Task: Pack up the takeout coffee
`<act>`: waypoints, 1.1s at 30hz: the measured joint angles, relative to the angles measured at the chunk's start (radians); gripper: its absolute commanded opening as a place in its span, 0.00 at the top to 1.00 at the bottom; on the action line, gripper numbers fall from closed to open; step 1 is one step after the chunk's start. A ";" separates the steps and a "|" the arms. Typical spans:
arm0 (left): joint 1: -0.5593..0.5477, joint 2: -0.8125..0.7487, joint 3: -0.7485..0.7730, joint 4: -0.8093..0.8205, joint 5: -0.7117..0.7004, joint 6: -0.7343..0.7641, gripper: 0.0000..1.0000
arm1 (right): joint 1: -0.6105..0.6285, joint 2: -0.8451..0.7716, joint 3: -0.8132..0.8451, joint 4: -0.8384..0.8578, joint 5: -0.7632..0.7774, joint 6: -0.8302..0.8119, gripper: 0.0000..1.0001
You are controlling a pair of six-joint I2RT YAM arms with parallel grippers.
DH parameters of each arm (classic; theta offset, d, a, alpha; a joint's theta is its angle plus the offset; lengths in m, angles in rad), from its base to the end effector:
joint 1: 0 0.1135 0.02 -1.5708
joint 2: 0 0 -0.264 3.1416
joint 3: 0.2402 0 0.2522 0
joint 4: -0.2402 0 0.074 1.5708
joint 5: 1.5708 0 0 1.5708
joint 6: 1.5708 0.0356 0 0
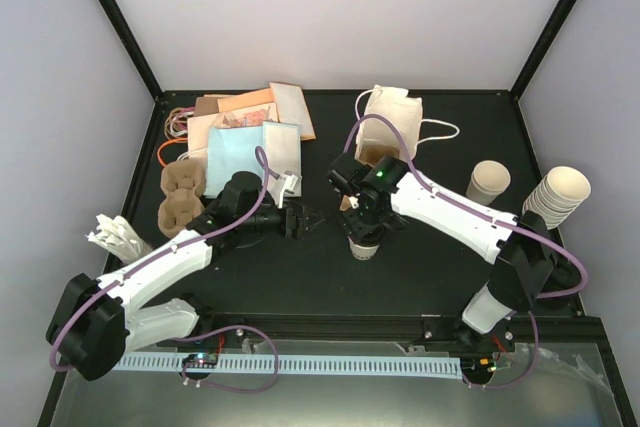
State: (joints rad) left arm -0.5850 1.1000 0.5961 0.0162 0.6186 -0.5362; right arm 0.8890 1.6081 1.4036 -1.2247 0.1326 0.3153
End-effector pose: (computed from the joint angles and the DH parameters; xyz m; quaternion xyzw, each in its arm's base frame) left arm 0.1843 -0.1468 0.2348 0.1768 0.8122 -0.4820 0.2772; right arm 0.1910 0.2279 0.2781 -0.2771 0.9560 -0.0145 0.0956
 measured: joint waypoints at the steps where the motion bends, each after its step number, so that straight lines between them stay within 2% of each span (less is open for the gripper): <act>1: 0.000 0.000 0.000 0.000 0.000 0.000 0.11 | 0.000 0.000 -0.004 0.002 -0.005 0.000 0.21; 12: 0.000 0.002 0.000 0.000 0.000 0.000 0.11 | -0.008 0.000 -0.039 0.029 -0.043 -0.003 0.21; 18: 0.000 0.006 0.000 0.000 0.001 0.000 0.11 | -0.021 0.000 -0.048 0.040 -0.043 -0.003 0.18; 33: 0.000 0.009 0.000 0.000 0.006 0.000 0.11 | -0.033 -0.009 -0.083 0.086 -0.058 -0.021 0.19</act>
State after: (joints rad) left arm -0.5850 1.1091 0.5961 0.0166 0.6243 -0.5362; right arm 0.8558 1.5990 1.3205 -1.1385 0.0746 0.2939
